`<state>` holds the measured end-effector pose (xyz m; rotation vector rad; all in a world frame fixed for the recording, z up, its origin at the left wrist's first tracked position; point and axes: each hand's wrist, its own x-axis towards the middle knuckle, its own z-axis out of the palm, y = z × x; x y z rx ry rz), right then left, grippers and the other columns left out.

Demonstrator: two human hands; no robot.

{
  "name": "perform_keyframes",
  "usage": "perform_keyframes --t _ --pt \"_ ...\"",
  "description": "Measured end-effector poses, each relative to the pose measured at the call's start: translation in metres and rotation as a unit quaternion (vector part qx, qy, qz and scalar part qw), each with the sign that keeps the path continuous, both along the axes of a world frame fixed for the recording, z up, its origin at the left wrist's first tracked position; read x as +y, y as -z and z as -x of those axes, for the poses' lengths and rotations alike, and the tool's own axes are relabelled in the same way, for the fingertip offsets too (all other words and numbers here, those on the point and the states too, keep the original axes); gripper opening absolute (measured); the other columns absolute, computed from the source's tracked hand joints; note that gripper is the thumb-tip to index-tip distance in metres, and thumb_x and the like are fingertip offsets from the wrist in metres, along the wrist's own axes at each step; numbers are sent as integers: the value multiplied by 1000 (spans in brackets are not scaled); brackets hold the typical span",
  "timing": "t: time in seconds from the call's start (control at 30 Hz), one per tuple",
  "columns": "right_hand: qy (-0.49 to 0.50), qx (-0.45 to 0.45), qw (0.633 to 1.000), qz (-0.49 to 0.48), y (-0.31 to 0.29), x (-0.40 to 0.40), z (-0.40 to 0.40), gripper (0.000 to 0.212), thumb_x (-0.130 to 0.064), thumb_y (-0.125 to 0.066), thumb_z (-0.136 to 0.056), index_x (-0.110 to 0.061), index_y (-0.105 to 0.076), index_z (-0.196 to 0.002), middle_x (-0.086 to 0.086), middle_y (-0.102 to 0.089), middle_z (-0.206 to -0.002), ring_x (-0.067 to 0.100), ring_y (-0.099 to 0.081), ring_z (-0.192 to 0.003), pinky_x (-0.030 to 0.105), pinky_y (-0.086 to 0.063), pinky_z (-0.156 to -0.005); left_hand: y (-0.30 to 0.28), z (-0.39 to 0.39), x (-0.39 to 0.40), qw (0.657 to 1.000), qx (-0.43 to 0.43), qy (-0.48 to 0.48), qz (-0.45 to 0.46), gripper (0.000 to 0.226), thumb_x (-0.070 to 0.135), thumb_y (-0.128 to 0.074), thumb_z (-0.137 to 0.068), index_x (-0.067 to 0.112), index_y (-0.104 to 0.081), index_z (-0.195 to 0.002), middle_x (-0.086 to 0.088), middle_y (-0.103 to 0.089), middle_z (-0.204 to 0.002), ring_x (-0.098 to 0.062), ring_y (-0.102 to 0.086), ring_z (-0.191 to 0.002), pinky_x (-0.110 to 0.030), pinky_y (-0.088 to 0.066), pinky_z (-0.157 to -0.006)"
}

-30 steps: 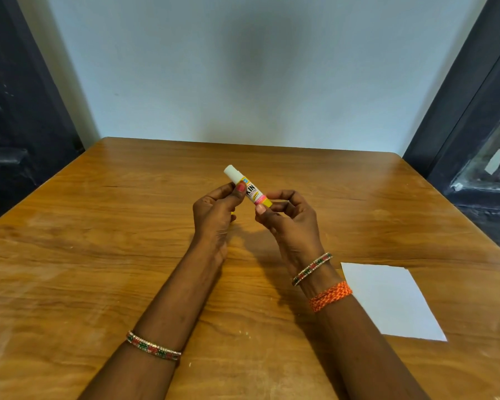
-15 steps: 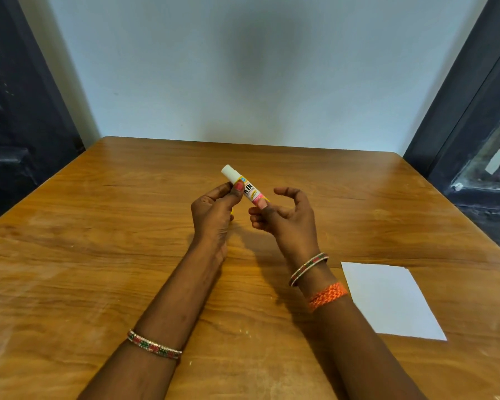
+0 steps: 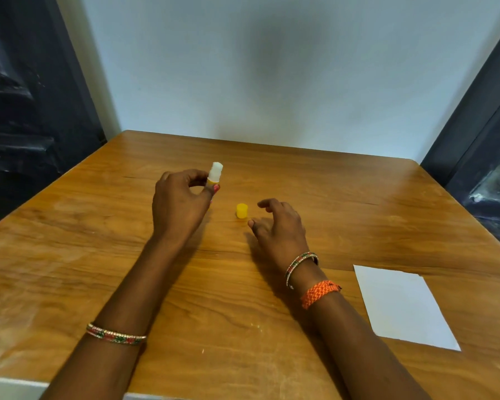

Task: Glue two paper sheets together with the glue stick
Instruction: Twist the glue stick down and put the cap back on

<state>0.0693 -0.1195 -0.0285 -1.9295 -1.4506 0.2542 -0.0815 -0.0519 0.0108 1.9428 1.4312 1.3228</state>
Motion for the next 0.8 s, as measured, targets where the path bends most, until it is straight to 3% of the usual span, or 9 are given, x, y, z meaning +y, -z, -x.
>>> perform_keyframes --t 0.03,0.1,0.2,0.27,0.37,0.5,0.57,0.8 --pt "1 7 1000 8 1 4 1 38 -32 -60 -86 -25 -52 -122 3 -54 -123 24 -46 -119 43 -40 -96 4 4 2 999 47 -7 -7 31 30 -70 -79 20 -68 -108 -1 -66 -115 -18 -57 -109 -32 -50 -86" --pt "4 7 1000 23 2 11 5 38 -32 -60 -86 -25 -52 -122 3 -54 -124 23 -47 -119 41 -36 -95 10 9 0 993 121 -7 1 31 31 -68 -80 25 -66 -111 -5 -52 -136 -23 -44 -127 -37 -39 -96" --pt "11 -7 999 43 4 23 8 43 -36 -61 -85 -25 -49 -124 3 -55 -123 23 -48 -118 43 -35 -96 16 9 -4 989 142 30 4 30 30 -68 -81 27 -64 -110 -3 -46 -143 -22 -37 -133 -39 -32 -104" --pt "13 -17 999 44 6 31 10 41 -37 -62 -84 -24 -51 -121 4 -58 -120 23 -50 -116 42 -36 -96 16 8 -8 987 152 58 -7 27 29 -67 -82 22 -63 -108 -3 -60 -127 -19 -43 -128 -36 -23 -110" --pt "-1 17 1000 1 7 38 13 27 -28 -65 -82 -17 -58 -106 4 -60 -106 23 -56 -104 41 -45 -89 15 8 -12 984 162 68 -33 23 31 -64 -84 22 -63 -105 1 -70 -104 -16 -59 -103 -34 -15 -112" --pt "-4 125 986 -111 -1 28 11 20 -13 -67 -80 -14 -50 -90 1 -59 -87 15 -60 -79 16 -50 -64 17 9 -7 983 159 70 -55 23 33 -64 -84 25 -63 -105 1 -72 -100 -17 -63 -92 -40 -25 -109" --pt "-1 145 978 -151 -5 19 6 21 -10 -68 -79 -15 -48 -86 -2 -59 -82 10 -60 -72 10 -49 -59 16 9 -7 983 158 66 -68 24 31 -64 -84 24 -64 -108 -2 -72 -98 -20 -64 -89 -41 -30 -105" --pt "-10 235 961 -143 -10 7 -4 26 -6 -68 -80 -20 -70 -102 -2 -70 -90 14 -69 -81 33 -57 -80 17 6 -11 978 173 65 -100 28 28 -65 -84 25 -66 -112 -5 -73 -91 -22 -64 -84 -40 -30 -106"
